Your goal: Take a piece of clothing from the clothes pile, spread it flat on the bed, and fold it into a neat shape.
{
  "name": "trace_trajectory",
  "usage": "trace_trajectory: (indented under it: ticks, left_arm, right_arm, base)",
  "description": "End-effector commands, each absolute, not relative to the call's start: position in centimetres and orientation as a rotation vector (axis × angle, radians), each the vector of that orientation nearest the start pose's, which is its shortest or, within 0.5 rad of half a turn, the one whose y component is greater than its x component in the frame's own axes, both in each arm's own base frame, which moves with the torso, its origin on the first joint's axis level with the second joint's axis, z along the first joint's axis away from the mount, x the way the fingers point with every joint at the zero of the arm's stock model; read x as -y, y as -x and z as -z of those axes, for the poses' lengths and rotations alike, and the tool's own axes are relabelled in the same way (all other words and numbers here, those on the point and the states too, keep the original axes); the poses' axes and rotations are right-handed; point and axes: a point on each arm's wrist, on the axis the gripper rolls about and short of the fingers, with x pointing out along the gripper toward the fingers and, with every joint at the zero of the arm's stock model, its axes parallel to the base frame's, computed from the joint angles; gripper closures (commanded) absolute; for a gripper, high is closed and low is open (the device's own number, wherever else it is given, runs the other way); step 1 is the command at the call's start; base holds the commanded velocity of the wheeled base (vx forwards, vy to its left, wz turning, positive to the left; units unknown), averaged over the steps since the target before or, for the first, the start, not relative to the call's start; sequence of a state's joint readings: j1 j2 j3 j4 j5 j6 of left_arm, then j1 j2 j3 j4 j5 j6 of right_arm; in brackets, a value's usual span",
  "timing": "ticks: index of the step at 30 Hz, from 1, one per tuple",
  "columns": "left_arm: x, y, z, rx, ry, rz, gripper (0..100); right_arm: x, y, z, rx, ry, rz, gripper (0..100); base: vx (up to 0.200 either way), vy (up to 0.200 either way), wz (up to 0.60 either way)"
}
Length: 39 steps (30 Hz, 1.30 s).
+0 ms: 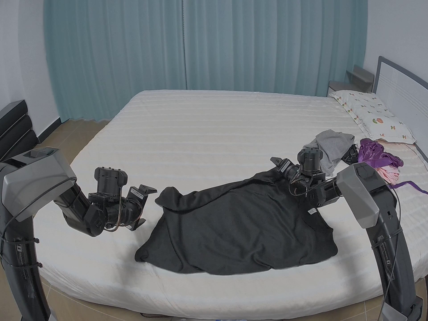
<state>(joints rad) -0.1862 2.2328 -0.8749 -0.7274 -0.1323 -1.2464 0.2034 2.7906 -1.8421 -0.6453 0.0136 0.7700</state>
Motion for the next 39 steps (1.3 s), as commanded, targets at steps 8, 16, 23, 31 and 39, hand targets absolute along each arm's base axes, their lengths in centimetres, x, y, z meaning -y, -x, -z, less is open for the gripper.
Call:
trace_trajectory:
  ticks: [8, 16, 23, 31, 39]
  left_arm:
    - [7.1, -35.8, -2.3, -0.737, 1.163, -0.115, 0]
    - [7.1, -34.5, -2.3, -0.746, 1.151, -0.112, 0]
    - [7.2, -32.6, -1.8, -0.785, 1.105, -0.147, 0]
    - [7.4, -30.6, -0.5, -0.814, 0.921, -0.197, 0]
    - [9.6, -30.7, 1.2, -0.816, 0.806, -0.221, 0]
  right_arm:
    - [-8.7, -43.3, -4.3, -0.497, -0.794, -0.113, 0]
    - [-7.4, -36.5, -3.0, -0.589, -0.845, -0.055, 0]
    - [-6.6, -32.5, -2.6, -0.624, -0.879, -0.023, 0]
    - [-6.3, -30.5, -1.4, -0.680, -0.884, 0.005, 0]
    - [-5.7, -30.0, 0.0, -0.696, -0.882, 0.035, 0]
  base:
    - [0.000, 0.000, 0.00]
    - [0.000, 0.000, 0.00]
    - [-0.171, 0.000, 0.00]
    - [-0.150, 0.000, 0.00]
    - [0.000, 0.000, 0.00]
